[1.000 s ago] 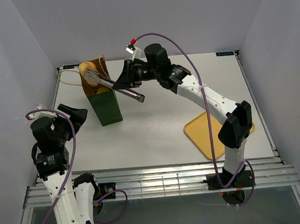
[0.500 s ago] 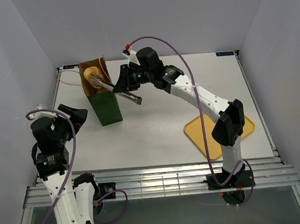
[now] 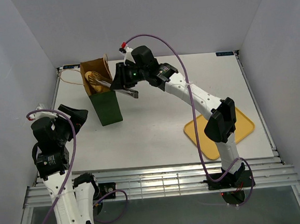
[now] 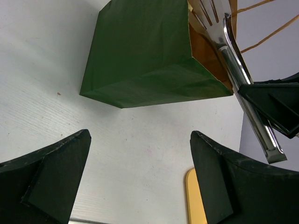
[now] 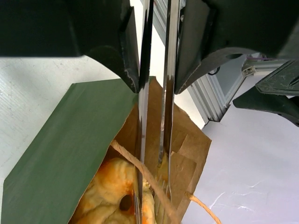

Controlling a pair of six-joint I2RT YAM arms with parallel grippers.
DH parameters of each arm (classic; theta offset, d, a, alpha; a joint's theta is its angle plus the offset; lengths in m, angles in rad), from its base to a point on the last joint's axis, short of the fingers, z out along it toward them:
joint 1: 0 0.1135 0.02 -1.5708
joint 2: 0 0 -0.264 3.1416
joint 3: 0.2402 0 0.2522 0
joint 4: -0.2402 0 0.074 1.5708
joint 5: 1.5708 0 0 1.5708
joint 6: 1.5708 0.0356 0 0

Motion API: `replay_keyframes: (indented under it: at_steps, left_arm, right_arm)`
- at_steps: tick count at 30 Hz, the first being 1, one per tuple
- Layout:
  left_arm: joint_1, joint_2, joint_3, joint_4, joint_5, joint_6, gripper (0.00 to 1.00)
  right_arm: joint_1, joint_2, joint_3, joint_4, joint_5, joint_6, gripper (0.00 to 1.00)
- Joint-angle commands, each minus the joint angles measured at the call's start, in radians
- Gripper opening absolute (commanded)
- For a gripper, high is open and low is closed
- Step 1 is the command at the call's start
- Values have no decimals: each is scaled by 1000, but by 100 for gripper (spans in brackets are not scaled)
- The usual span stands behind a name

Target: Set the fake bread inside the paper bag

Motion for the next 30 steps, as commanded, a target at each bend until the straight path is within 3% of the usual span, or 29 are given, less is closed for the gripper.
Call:
replay_keyframes:
  at_steps: [1,12,19,23,30]
  left_arm:
    - [-3,-8,-10,14,2,5,98]
    - [-3,-13,-13,16,4,7,98]
    - [-3,-20,-29,16,5,7,98]
    - [-1,-26,-30,13,1,15,98]
    - [-3,-28,-59,28,30,-5,98]
  right_arm:
    - [7,-13,57,43,14,-38,41]
    - [8,-10,83,36,13,-47,45]
    - [34,-90,45,19,4,-88,45]
    - [85,-203,-34,-38,75,-198,45]
    - [105,-594,-450,29,198,-237,45]
